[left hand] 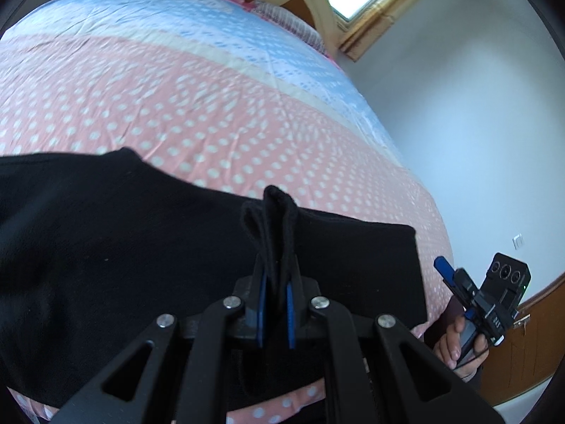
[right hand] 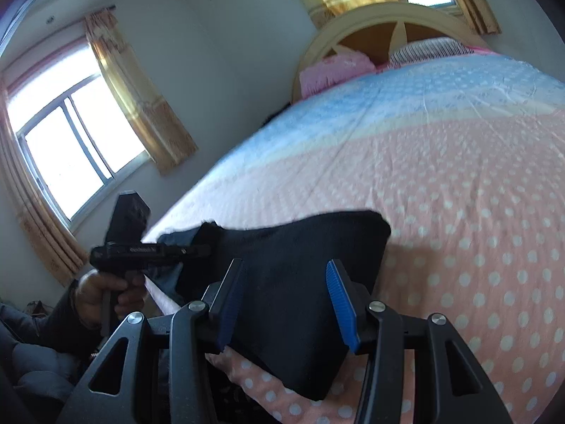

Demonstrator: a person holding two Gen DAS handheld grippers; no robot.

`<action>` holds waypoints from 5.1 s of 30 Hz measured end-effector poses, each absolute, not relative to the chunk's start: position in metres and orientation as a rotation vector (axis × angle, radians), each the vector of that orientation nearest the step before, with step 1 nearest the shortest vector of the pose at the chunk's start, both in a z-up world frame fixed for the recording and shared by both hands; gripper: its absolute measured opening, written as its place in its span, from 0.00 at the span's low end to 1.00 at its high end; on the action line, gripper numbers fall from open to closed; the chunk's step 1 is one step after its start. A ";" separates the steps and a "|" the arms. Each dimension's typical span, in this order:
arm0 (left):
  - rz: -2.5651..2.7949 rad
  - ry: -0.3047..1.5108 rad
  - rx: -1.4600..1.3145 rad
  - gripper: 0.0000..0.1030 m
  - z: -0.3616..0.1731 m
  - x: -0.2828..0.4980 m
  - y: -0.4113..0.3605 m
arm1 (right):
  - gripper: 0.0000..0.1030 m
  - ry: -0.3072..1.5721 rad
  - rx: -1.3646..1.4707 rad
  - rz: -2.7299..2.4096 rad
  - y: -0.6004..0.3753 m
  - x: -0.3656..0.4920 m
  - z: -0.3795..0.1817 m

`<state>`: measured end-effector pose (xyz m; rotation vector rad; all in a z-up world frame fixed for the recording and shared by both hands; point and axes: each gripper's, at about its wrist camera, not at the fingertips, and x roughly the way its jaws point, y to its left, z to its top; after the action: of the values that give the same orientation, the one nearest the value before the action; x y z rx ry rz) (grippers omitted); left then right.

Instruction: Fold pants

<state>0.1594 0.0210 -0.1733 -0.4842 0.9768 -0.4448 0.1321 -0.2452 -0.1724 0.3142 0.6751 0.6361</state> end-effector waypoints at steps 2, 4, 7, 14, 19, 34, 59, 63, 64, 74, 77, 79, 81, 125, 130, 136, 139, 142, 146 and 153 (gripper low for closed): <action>-0.457 0.988 -0.464 0.09 -0.176 0.160 0.020 | 0.48 0.772 0.240 0.586 -0.237 0.138 -0.186; -0.457 0.995 -0.450 0.10 -0.180 0.159 0.017 | 0.48 0.822 0.196 0.548 -0.234 0.142 -0.194; -0.452 1.009 -0.423 0.16 -0.183 0.157 0.015 | 0.48 0.808 0.192 0.519 -0.237 0.141 -0.185; -0.390 0.893 -0.282 0.51 -0.166 0.135 0.022 | 0.48 0.806 0.049 0.697 -0.199 0.112 -0.167; -0.385 0.874 -0.199 0.64 -0.172 0.126 0.020 | 0.48 0.906 -0.018 0.688 -0.197 0.098 -0.192; -0.263 0.794 -0.050 0.71 -0.167 0.161 0.018 | 0.49 0.854 0.252 0.515 -0.215 0.193 -0.183; -0.298 0.814 0.000 0.83 -0.185 0.123 0.015 | 0.49 0.803 0.216 0.635 -0.198 0.127 -0.169; -0.246 0.786 -0.026 0.83 -0.169 0.128 0.049 | 0.49 0.780 0.146 0.711 -0.164 0.129 -0.158; -0.229 0.784 -0.030 0.83 -0.167 0.129 0.059 | 0.50 0.779 0.128 0.727 -0.153 0.130 -0.157; 0.129 0.755 -0.133 0.83 -0.161 0.131 0.233 | 0.50 0.818 0.043 0.865 -0.062 0.138 -0.179; 0.174 0.754 -0.210 0.80 -0.173 0.126 0.268 | 0.50 0.840 0.016 0.873 -0.054 0.131 -0.190; 0.158 0.777 -0.290 0.63 -0.185 0.130 0.284 | 0.50 0.846 0.014 0.866 -0.053 0.130 -0.194; 0.116 0.799 -0.362 0.54 -0.196 0.133 0.287 | 0.50 0.846 0.036 0.862 -0.057 0.129 -0.196; 0.049 0.872 -0.357 0.30 -0.201 0.126 0.274 | 0.50 0.767 0.102 0.808 -0.080 0.131 -0.180; 0.071 0.878 -0.359 0.36 -0.202 0.128 0.274 | 0.50 0.757 0.093 0.807 -0.080 0.129 -0.177; 0.037 0.868 -0.379 0.27 -0.204 0.128 0.278 | 0.50 0.736 0.087 0.803 -0.082 0.125 -0.171; -0.002 0.866 -0.384 0.12 -0.196 0.126 0.280 | 0.50 0.724 0.091 0.787 -0.088 0.126 -0.167; -0.036 0.831 -0.438 0.12 -0.181 0.123 0.282 | 0.50 0.714 0.112 0.757 -0.097 0.128 -0.165; -0.108 0.782 -0.435 0.12 -0.146 0.119 0.260 | 0.50 0.707 0.156 0.697 -0.113 0.134 -0.161; -0.325 0.738 -0.456 0.11 -0.095 0.112 0.193 | 0.50 0.667 0.233 0.595 -0.152 0.138 -0.148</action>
<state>0.1117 0.1932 -0.0950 -0.4556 0.7377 -0.3253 0.1376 -0.1520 -0.1479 0.2335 0.6671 0.5953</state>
